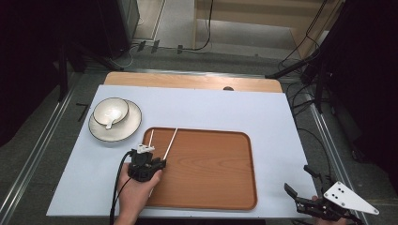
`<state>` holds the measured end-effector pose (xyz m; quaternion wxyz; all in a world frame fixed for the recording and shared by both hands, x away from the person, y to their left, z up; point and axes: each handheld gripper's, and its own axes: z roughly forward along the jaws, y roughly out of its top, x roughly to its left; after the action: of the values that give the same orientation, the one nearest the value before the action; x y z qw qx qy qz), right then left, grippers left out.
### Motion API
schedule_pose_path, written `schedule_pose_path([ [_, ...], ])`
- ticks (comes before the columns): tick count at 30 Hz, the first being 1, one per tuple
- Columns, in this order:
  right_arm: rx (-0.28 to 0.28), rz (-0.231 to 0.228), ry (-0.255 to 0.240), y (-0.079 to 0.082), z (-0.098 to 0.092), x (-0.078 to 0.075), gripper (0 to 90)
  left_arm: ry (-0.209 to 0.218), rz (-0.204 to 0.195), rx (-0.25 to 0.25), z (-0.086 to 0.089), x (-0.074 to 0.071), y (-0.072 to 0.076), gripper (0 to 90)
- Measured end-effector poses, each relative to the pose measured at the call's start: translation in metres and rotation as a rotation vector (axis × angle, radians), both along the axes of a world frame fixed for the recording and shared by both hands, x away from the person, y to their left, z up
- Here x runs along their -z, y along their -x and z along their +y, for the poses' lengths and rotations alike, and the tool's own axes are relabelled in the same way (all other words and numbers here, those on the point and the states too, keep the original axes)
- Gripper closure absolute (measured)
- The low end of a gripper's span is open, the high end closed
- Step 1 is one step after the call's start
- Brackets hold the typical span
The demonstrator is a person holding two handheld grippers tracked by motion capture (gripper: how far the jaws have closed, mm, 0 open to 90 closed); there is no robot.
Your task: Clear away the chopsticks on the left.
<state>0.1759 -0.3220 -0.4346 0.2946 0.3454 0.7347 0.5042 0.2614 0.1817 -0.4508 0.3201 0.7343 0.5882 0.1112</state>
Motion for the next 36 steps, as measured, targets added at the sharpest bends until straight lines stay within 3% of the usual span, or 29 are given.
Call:
schedule_pose_path([
  [4,-0.004,-0.001,0.001,0.000,-0.002,0.001,13.2,-0.008,0.001,0.007,-0.002,0.001,0.001,83.8],
  [8,-0.006,0.001,0.001,0.000,-0.002,0.000,13.2,0.002,0.001,-0.008,-0.001,0.001,0.005,85.3],
  [12,-0.005,0.001,-0.008,0.000,-0.001,0.000,13.2,0.039,0.008,-0.069,0.005,0.002,0.013,85.3],
  [19,-0.006,-0.004,-0.013,0.000,-0.001,-0.001,13.2,0.050,-0.001,-0.181,0.018,0.003,0.026,85.3],
  [36,-0.011,-0.003,-0.008,-0.001,0.000,0.000,13.2,0.059,-0.014,-0.203,0.021,0.004,0.024,83.1],
])
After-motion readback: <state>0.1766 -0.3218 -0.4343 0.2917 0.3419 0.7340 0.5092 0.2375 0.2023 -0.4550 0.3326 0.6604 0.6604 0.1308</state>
